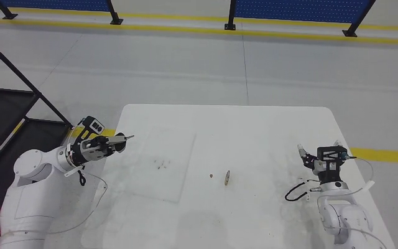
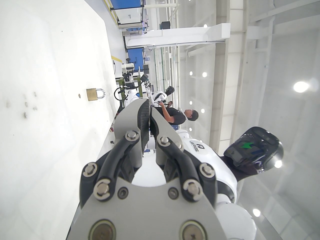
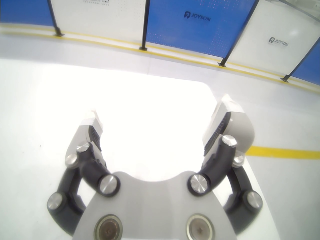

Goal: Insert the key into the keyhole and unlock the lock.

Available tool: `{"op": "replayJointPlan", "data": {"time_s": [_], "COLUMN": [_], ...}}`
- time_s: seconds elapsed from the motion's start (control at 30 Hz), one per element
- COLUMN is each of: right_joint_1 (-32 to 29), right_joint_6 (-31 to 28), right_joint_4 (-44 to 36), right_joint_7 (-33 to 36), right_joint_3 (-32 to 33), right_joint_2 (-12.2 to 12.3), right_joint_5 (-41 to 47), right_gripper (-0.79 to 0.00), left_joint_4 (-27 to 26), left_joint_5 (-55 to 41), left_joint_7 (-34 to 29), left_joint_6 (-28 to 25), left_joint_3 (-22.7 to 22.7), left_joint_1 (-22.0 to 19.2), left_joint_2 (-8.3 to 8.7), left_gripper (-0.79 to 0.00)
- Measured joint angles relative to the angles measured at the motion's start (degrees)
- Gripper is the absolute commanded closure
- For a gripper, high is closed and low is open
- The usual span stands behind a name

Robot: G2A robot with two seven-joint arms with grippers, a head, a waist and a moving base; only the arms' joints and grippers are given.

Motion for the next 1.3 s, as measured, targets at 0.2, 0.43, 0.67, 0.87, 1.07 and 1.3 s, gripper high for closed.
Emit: {"op": "replayJointPlan", "data": {"time_s": [0.2, 0.43, 0.67, 0.87, 1.07, 1.3], "right_joint_1": [0.00, 0.08, 3.17, 5.94, 9.37, 11.68], "right_joint_6": [0.00, -0.47, -1.06, -2.06, -2.51, 2.51], "right_joint_4": [0.00, -0.87, -8.22, -14.23, -19.49, -23.16], "right_joint_7": [0.00, 0.35, 13.12, 31.71, 49.87, 61.04], "right_joint_3": [0.00, -0.82, -5.06, -7.74, -10.82, -13.57], "right_joint_2": [0.00, -0.10, -0.50, -0.61, -0.72, -1.20], "right_joint_5": [0.00, 0.13, 0.47, 2.35, 4.29, 9.23], "right_gripper": [-0.785, -0.785, -0.785, -0.785, -0.785, -0.785], "left_joint_4": [0.00, 0.00, 0.00, 0.00, 0.00, 0.00], "left_joint_5": [0.00, 0.00, 0.00, 0.00, 0.00, 0.00], "left_joint_7": [0.00, 0.00, 0.00, 0.00, 0.00, 0.00], "left_joint_6": [0.00, 0.00, 0.00, 0.00, 0.00, 0.00], "left_joint_3": [0.00, 0.00, 0.00, 0.00, 0.00, 0.00], "left_joint_1": [0.00, 0.00, 0.00, 0.00, 0.00, 0.00], "left_joint_2": [0.00, 0.00, 0.00, 0.00, 0.00, 0.00], "left_gripper": [0.000, 0.000, 0.000, 0.000, 0.000, 0.000]}}
